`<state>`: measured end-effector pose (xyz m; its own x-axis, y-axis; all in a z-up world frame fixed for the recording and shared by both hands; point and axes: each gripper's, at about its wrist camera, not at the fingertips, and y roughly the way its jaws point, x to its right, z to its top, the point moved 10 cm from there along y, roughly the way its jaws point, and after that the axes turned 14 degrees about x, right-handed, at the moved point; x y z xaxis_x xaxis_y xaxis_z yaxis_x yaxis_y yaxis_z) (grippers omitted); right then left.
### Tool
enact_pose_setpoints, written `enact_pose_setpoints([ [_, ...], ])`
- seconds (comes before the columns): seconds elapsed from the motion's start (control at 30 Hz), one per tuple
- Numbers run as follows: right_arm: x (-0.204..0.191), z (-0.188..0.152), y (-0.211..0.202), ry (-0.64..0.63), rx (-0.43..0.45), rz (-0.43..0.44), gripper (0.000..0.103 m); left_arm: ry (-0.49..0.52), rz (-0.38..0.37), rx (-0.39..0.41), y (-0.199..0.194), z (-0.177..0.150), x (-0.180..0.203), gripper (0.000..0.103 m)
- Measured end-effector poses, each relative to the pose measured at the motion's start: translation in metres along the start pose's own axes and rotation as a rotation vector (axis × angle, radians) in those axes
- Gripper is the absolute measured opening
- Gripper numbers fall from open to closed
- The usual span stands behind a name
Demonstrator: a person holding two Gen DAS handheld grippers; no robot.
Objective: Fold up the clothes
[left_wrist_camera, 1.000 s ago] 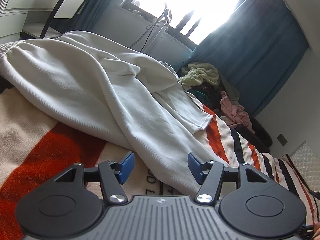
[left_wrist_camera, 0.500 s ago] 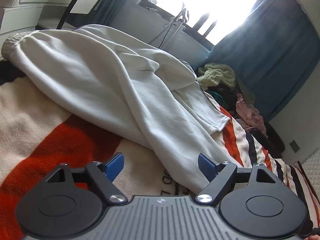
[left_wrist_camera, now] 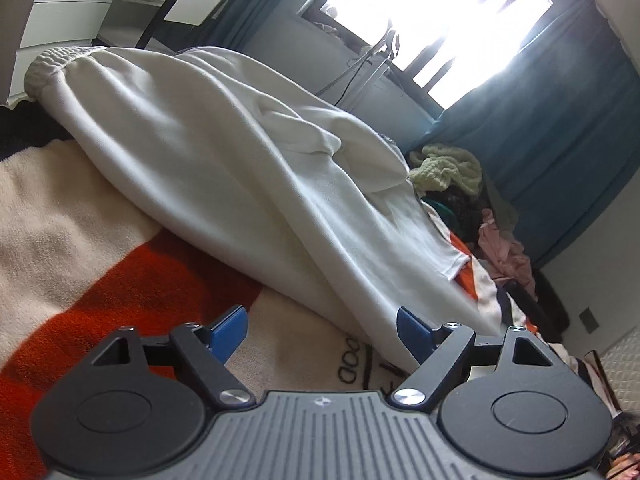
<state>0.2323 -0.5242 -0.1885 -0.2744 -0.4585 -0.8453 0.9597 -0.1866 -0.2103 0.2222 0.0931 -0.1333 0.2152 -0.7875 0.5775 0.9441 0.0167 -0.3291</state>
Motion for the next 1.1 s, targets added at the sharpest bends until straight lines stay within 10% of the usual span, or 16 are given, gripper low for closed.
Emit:
enact_pose_setpoints([
  [0.1, -0.018, 0.004, -0.012, -0.112, 0.018, 0.034, 0.022, -0.004, -0.011, 0.0, 0.001, 0.0, 0.002, 0.083],
  [0.33, 0.092, -0.044, 0.001, 0.176, -0.295, -0.378, 0.028, -0.137, 0.042, -0.024, 0.009, 0.008, -0.021, 0.083],
  [0.43, 0.117, -0.053, -0.011, 0.397, -0.32, -0.415, 0.049, -0.226, 0.111, 0.025, 0.01, 0.031, -0.046, 0.083],
  [0.57, 0.097, -0.044, -0.022, 0.287, -0.277, -0.37, 0.088, -0.352, 0.208, 0.146, 0.002, 0.071, -0.085, 0.085],
  [0.87, 0.087, -0.038, -0.042, 0.29, -0.215, -0.353, 0.08, -0.61, 0.354, 0.216, 0.039, 0.113, -0.172, 0.076],
  [1.0, 0.094, -0.012, -0.05, 0.22, -0.06, -0.393, 0.071, -0.641, 0.404, 0.206, 0.035, 0.123, -0.199, 0.048],
  [1.1, 0.106, -0.008, -0.041, 0.209, -0.032, -0.425, 0.043, -0.623, 0.431, 0.254, 0.022, 0.131, -0.211, 0.024],
])
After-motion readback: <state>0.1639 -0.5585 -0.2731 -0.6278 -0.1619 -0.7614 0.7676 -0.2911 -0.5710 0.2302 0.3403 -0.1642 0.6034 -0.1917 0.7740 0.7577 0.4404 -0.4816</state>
